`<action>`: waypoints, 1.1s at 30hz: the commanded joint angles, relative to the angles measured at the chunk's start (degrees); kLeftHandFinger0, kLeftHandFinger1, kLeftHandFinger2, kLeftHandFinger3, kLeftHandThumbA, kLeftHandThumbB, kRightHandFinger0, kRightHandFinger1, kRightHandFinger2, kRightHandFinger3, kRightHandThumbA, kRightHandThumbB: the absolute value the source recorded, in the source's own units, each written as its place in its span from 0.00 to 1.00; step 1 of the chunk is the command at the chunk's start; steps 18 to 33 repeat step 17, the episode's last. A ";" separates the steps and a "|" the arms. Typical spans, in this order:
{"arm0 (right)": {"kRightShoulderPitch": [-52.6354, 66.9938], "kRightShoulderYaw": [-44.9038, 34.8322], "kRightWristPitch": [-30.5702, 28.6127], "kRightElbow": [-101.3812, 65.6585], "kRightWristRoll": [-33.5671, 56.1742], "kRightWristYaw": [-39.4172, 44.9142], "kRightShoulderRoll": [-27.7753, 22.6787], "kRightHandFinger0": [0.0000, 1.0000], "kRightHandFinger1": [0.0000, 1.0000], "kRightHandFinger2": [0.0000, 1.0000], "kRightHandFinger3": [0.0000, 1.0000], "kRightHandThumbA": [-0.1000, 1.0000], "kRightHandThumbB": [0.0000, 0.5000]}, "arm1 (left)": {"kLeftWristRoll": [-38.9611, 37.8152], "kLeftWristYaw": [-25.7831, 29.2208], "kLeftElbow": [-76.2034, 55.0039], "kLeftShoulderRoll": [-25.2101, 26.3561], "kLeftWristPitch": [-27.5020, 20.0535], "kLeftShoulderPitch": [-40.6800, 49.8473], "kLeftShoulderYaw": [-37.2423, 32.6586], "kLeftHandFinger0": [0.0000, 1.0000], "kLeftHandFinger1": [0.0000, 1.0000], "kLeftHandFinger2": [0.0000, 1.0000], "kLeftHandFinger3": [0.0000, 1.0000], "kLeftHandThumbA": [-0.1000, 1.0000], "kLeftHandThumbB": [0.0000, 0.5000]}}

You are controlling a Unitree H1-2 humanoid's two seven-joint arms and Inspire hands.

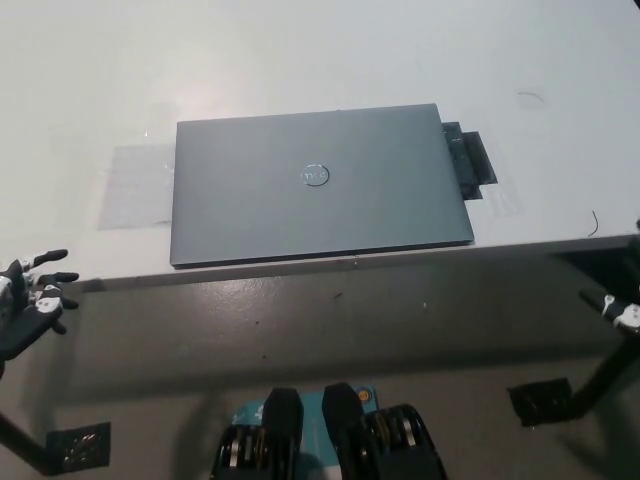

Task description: The robot uses its right hand to push down on the lid of a laptop kept in the middle of the desk to close it

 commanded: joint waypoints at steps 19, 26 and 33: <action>-1.40 -0.03 -4.86 6.17 -5.37 3.24 -0.33 1.00 1.00 1.00 1.00 1.00 0.59 | -0.42 0.55 -0.91 -0.42 -1.35 0.00 1.20 0.39 0.51 0.65 0.77 0.26 0.01; -1.40 -0.03 -4.86 6.17 -5.37 3.24 -0.33 1.00 1.00 1.00 1.00 1.00 0.59 | -0.42 0.55 -0.91 -0.42 -1.35 0.00 1.20 0.39 0.51 0.65 0.77 0.26 0.01; -1.40 -0.03 -4.86 6.17 -5.37 3.24 -0.33 1.00 1.00 1.00 1.00 1.00 0.59 | -0.42 0.55 -0.91 -0.42 -1.35 0.00 1.20 0.39 0.51 0.65 0.77 0.26 0.01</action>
